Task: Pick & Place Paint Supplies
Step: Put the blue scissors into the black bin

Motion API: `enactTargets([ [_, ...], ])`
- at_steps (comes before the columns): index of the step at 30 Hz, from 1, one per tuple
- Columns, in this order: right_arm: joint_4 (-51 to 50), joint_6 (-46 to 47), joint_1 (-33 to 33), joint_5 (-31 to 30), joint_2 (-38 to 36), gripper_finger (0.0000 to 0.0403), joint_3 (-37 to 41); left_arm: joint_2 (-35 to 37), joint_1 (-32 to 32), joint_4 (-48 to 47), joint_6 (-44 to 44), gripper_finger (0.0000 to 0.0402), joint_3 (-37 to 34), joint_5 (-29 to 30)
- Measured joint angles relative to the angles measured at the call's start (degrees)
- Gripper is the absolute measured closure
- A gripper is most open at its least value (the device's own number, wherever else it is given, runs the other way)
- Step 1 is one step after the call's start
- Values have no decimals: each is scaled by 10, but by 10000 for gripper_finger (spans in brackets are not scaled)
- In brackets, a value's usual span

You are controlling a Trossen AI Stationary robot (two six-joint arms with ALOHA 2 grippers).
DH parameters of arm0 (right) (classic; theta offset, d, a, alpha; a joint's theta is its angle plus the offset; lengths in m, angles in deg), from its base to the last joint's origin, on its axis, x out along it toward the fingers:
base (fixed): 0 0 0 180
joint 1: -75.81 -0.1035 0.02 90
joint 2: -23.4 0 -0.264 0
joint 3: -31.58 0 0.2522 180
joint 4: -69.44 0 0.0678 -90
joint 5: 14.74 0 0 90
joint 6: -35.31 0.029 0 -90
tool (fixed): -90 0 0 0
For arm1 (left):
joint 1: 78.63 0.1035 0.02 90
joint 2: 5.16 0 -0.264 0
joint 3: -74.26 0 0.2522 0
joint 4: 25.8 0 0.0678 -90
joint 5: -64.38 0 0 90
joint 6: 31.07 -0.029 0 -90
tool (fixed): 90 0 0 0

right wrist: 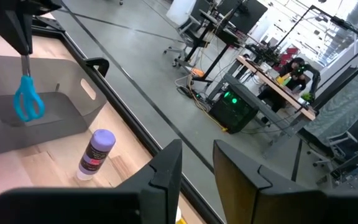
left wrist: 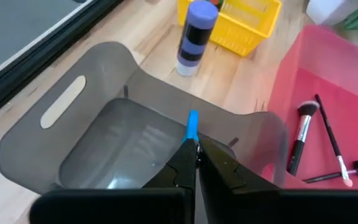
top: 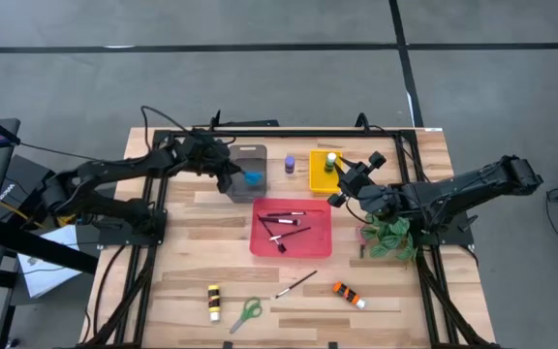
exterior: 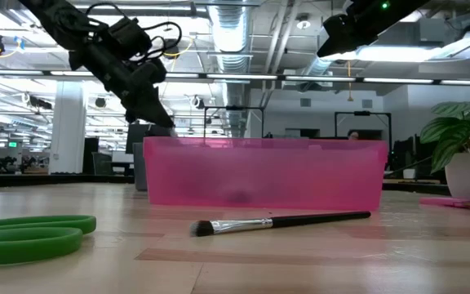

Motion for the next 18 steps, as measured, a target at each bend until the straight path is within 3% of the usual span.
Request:
enactTargets([
  [18,-11,12,35,46,4,317,0,-6,-2,-30,-1,400,1,-45],
])
